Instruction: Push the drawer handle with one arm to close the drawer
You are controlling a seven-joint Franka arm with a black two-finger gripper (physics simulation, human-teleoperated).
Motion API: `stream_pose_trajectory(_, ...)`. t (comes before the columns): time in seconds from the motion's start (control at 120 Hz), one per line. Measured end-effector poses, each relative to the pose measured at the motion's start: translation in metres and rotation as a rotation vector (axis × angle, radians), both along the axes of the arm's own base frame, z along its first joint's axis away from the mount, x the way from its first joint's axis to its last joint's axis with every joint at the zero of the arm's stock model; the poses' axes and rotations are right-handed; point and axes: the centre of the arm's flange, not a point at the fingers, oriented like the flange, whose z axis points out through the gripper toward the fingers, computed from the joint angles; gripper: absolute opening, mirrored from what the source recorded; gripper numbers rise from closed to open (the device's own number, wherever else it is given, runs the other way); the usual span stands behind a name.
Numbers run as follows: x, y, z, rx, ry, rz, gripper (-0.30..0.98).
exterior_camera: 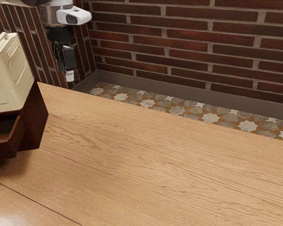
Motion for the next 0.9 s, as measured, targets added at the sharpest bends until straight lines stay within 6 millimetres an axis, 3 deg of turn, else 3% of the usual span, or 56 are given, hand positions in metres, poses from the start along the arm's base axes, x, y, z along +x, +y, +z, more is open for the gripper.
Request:
stream_pose_trajectory(0.183,0.000,0.005,-0.001,-0.012,0.012,-0.067,0.69)
stream_pose_trajectory(0.2,-0.003,0.006,0.011,-0.007,-0.011,-0.068,0.68)
stream_pose_trajectory(0.233,-0.030,0.011,0.077,0.034,-0.127,-0.041,0.68)
stream_pose_trajectory(0.267,-0.071,0.022,0.132,0.090,-0.212,0.017,0.68)
stream_pose_trajectory(0.3,-0.132,0.070,0.167,0.161,-0.255,0.183,0.68)
stream_pose_trajectory(0.325,-0.173,0.113,0.170,0.182,-0.241,0.321,0.68)
stream_pose_trajectory(0.358,-0.211,0.178,0.131,0.150,-0.146,0.492,0.68)
stream_pose_trajectory(0.392,-0.237,0.226,0.079,0.098,-0.052,0.606,0.68)
stream_pose_trajectory(0.425,-0.253,0.257,0.028,0.046,0.024,0.678,0.64)
stream_pose_trajectory(0.458,-0.265,0.273,-0.008,0.015,0.068,0.725,0.57)
stream_pose_trajectory(0.575,-0.278,0.287,-0.086,-0.017,0.139,0.815,0.26)
stream_pose_trajectory(0.692,-0.287,0.301,-0.167,0.026,0.162,0.878,0.08)
stream_pose_trajectory(0.792,-0.301,0.316,-0.203,0.073,0.125,0.948,0.00)
stream_pose_trajectory(0.9,-0.308,0.326,-0.226,0.122,0.066,1.001,-0.05)
